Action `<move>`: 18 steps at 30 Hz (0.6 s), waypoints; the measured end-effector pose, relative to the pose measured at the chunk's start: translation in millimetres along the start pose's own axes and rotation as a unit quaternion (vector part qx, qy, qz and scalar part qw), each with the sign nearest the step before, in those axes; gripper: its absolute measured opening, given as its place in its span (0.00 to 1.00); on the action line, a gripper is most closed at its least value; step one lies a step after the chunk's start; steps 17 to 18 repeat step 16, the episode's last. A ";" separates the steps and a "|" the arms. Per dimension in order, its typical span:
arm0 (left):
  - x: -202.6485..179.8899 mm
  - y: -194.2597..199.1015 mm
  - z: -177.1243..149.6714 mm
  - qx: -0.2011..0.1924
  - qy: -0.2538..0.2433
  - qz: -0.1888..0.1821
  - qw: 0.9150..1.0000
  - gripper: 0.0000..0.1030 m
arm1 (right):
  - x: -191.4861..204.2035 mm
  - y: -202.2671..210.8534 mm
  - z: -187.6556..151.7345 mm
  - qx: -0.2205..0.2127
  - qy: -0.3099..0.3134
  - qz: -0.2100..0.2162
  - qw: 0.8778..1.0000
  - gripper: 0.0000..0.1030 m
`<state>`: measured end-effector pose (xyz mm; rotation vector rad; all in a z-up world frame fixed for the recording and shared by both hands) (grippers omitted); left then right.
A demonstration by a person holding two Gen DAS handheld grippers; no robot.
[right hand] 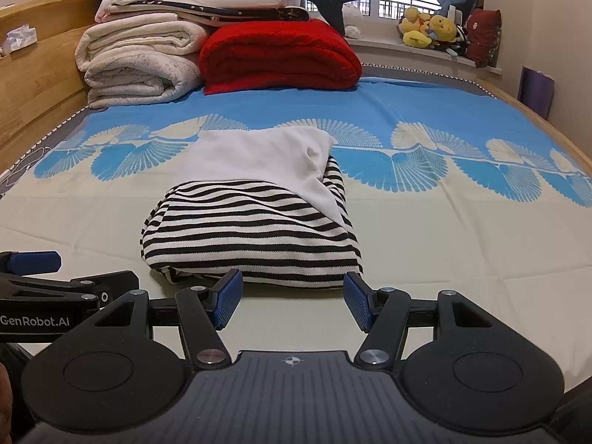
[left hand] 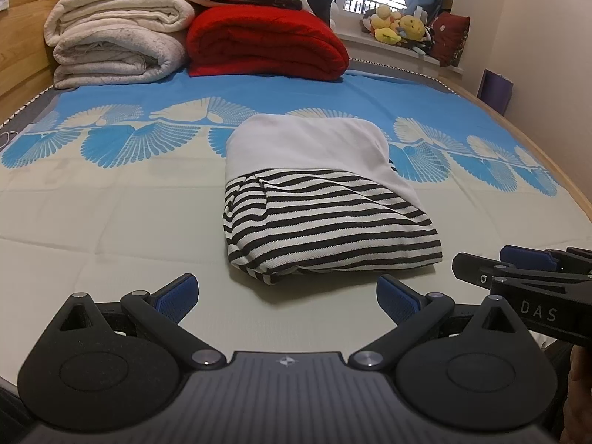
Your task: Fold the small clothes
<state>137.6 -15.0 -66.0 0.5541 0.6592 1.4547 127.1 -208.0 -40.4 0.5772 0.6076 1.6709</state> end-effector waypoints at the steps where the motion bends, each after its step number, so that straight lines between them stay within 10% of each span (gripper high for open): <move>1: 0.1 0.0 0.1 0.000 0.000 0.000 1.000 1.00 | -0.1 -0.2 0.5 0.000 0.000 0.000 1.000 0.60; 18: 1.1 -1.9 -0.1 -0.001 -0.003 0.000 1.000 1.00 | 1.8 -3.5 -1.9 0.002 0.001 -0.001 1.000 0.60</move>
Point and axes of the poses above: each gripper's, at about its wrist camera, not at the fingertips, and y roughly against the way its jaws point, x to its left, z to its top, the point moved 10 cm from there along -y, roughly the way its jaws point, and after that the axes turned 2 degrees about z, right-handed, at the moved point
